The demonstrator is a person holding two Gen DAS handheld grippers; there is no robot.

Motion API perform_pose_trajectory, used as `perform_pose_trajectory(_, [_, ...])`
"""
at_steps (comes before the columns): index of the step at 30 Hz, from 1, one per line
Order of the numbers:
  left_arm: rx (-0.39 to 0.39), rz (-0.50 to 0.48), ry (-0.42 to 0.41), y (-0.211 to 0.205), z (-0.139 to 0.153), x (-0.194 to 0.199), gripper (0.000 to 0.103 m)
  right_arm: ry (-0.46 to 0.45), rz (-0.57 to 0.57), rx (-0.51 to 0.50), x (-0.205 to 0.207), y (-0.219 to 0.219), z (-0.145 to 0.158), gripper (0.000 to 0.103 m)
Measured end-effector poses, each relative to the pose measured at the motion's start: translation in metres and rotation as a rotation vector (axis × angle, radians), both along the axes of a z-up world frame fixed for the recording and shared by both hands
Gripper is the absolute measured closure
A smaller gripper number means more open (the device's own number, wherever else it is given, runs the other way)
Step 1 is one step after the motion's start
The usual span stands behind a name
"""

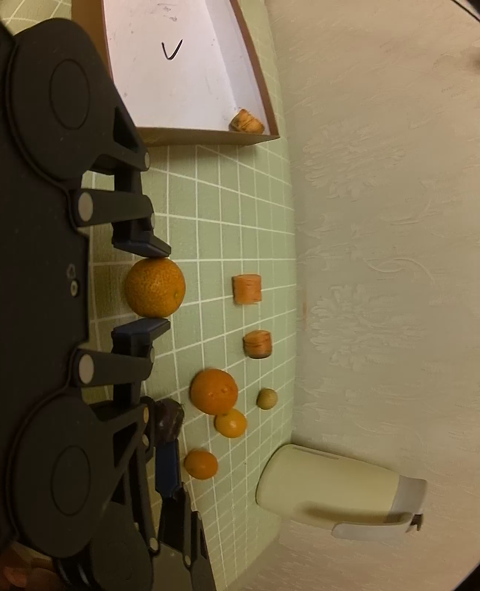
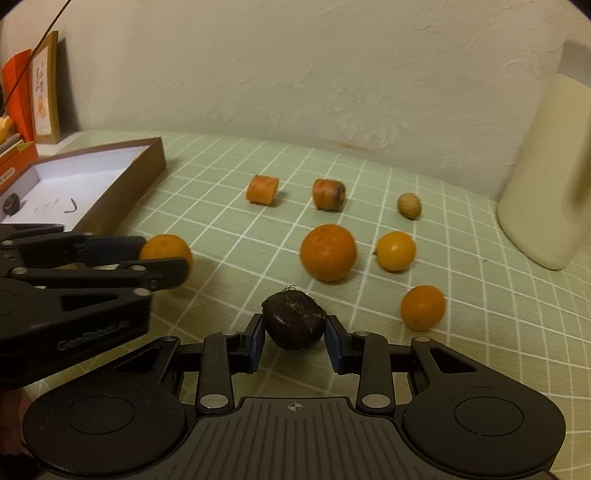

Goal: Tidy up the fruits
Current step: 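Grasp a small orange with the left tool while the right tool grasps a dark date, then carry the orange and date over the white tray and release both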

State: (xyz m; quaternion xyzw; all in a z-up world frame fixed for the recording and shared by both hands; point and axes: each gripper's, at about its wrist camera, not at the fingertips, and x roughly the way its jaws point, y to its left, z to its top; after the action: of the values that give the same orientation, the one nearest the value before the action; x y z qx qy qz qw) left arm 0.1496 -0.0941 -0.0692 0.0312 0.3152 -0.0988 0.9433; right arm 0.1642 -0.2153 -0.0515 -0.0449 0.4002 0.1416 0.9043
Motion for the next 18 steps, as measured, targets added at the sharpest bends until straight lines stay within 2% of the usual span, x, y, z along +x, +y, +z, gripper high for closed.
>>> perform_pose_trajectory(10, [-0.01, 0.011, -0.048, 0.013, 0.022, -0.023, 0.077, -0.085, -0.027, 0.026, -0.015, 0.003, 0.034, 0.068])
perform_pose_trajectory(18, [0.002, 0.046, -0.113, 0.038, 0.044, -0.042, 0.077, -0.163, 0.002, 0.047, -0.03, 0.023, 0.06, 0.068])
